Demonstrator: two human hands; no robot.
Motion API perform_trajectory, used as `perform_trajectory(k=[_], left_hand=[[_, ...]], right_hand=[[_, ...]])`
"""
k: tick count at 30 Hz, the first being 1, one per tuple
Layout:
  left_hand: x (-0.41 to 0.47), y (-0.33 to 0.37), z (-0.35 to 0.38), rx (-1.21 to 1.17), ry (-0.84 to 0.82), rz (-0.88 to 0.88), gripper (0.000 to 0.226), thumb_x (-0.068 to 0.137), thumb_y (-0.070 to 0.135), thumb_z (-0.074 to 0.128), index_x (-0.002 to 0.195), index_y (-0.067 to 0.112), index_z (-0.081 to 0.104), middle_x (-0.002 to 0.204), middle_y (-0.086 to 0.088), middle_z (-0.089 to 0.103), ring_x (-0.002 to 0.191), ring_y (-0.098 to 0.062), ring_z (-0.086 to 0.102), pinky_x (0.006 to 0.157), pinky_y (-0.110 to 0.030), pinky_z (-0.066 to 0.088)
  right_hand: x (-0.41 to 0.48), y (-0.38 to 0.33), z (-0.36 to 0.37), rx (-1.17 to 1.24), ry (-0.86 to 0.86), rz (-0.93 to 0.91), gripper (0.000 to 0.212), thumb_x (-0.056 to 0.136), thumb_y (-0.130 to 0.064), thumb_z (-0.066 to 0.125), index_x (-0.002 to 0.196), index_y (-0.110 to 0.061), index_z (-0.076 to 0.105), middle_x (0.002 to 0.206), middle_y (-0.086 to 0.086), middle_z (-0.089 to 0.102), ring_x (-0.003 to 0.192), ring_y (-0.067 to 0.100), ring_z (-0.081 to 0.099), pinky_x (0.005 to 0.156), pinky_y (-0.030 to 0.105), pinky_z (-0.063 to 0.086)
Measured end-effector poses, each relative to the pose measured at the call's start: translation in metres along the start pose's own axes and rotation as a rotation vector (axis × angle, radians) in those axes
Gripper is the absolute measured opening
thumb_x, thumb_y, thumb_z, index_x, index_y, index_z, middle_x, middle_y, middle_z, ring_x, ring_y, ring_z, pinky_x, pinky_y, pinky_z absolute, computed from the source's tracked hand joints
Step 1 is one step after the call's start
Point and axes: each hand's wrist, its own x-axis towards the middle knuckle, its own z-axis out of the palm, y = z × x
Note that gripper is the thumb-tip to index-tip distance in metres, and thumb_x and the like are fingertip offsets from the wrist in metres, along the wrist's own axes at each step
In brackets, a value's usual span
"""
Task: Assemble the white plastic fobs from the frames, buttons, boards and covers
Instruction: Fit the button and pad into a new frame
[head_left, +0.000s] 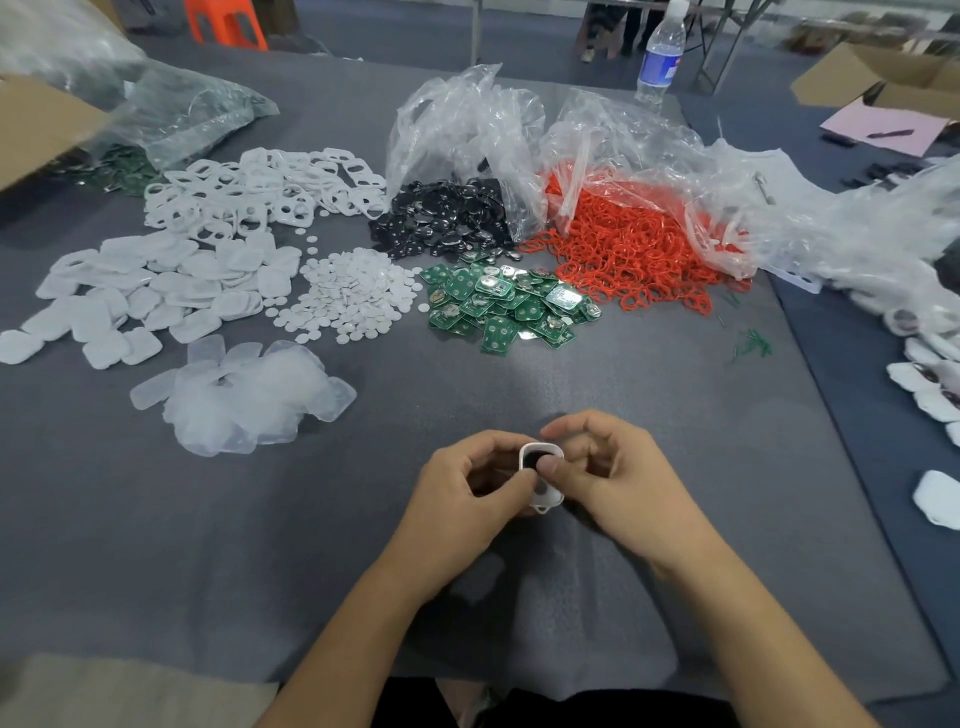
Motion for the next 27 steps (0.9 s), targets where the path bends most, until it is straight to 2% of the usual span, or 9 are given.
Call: perform_trajectory(k=[5, 8, 10, 12, 15, 18, 21, 24, 27], left_hand=[[0.002, -0.001, 0.004, 0.003, 0.039, -0.024, 0.026, 0.094, -0.005, 0.062, 0.104, 0.014, 0.076, 0.094, -0.004, 0.078, 0.089, -0.020, 0.076, 0.071, -0.026, 0.060], [0.003, -0.002, 0.007, -0.026, 0.082, -0.051, 0.026, 0.094, -0.006, 0.063, 0.104, 0.014, 0.076, 0.096, -0.004, 0.078, 0.092, -0.019, 0.075, 0.073, -0.026, 0.060], [0.002, -0.001, 0.005, -0.061, 0.058, -0.054, 0.025, 0.096, -0.004, 0.063, 0.109, 0.013, 0.076, 0.101, -0.004, 0.079, 0.097, -0.020, 0.075, 0.077, -0.028, 0.061], [0.002, 0.000, -0.001, -0.107, 0.020, -0.065, 0.023, 0.097, 0.002, 0.066, 0.116, 0.013, 0.074, 0.108, -0.005, 0.078, 0.104, -0.022, 0.074, 0.086, -0.033, 0.061], [0.002, 0.000, -0.006, -0.111, -0.005, -0.072, 0.024, 0.095, 0.006, 0.071, 0.118, 0.012, 0.073, 0.110, -0.008, 0.078, 0.107, -0.025, 0.074, 0.094, -0.039, 0.059], [0.001, -0.001, 0.001, -0.032, 0.029, -0.033, 0.023, 0.092, 0.004, 0.074, 0.112, 0.016, 0.076, 0.104, -0.004, 0.079, 0.101, -0.022, 0.075, 0.087, -0.032, 0.060], [0.001, -0.004, 0.004, -0.018, 0.117, 0.001, 0.027, 0.091, 0.003, 0.070, 0.110, 0.021, 0.077, 0.103, 0.001, 0.079, 0.098, -0.018, 0.075, 0.081, -0.025, 0.059], [0.003, -0.007, 0.004, 0.027, 0.155, 0.027, 0.030, 0.092, 0.001, 0.068, 0.111, 0.023, 0.075, 0.103, 0.003, 0.079, 0.098, -0.018, 0.075, 0.088, -0.034, 0.059], [0.002, -0.007, 0.006, 0.041, 0.170, 0.036, 0.023, 0.093, 0.005, 0.071, 0.107, 0.023, 0.076, 0.100, 0.001, 0.079, 0.095, -0.020, 0.075, 0.089, -0.040, 0.060]], right_hand=[[-0.002, 0.000, 0.003, -0.142, 0.062, -0.048, 0.024, 0.088, -0.005, 0.074, 0.098, -0.025, 0.064, 0.080, 0.003, 0.073, 0.074, 0.023, 0.068, 0.073, 0.041, 0.055], [-0.008, 0.002, 0.006, -0.519, 0.254, -0.351, 0.025, 0.081, -0.008, 0.081, 0.087, -0.027, 0.065, 0.083, -0.010, 0.063, 0.081, 0.011, 0.059, 0.073, 0.022, 0.049], [-0.010, 0.003, 0.008, -0.609, 0.253, -0.505, 0.021, 0.082, -0.002, 0.077, 0.090, -0.021, 0.073, 0.088, -0.010, 0.061, 0.083, 0.001, 0.054, 0.076, 0.010, 0.041], [-0.012, 0.004, 0.007, -0.607, 0.192, -0.510, 0.029, 0.084, 0.003, 0.072, 0.101, -0.019, 0.077, 0.092, -0.008, 0.064, 0.084, -0.002, 0.058, 0.078, 0.004, 0.041], [-0.013, 0.005, 0.009, -0.619, 0.174, -0.505, 0.033, 0.082, 0.004, 0.070, 0.104, -0.019, 0.077, 0.092, -0.005, 0.070, 0.082, 0.001, 0.061, 0.078, 0.007, 0.046], [-0.011, 0.007, 0.008, -0.436, 0.230, -0.305, 0.026, 0.083, 0.000, 0.075, 0.091, -0.025, 0.078, 0.082, -0.007, 0.073, 0.077, 0.007, 0.066, 0.075, 0.023, 0.053], [-0.011, 0.010, 0.007, -0.012, 0.225, -0.106, 0.022, 0.089, -0.002, 0.072, 0.092, -0.023, 0.076, 0.067, -0.007, 0.068, 0.062, 0.011, 0.062, 0.066, 0.025, 0.052], [-0.018, 0.009, 0.007, 0.447, 0.181, -0.034, 0.025, 0.087, -0.004, 0.069, 0.106, -0.017, 0.075, 0.068, 0.004, 0.069, 0.064, 0.013, 0.064, 0.066, 0.021, 0.054], [-0.024, 0.008, 0.008, 0.649, 0.189, -0.003, 0.031, 0.079, -0.008, 0.068, 0.109, -0.012, 0.074, 0.078, 0.011, 0.073, 0.076, 0.017, 0.072, 0.073, 0.023, 0.058]])
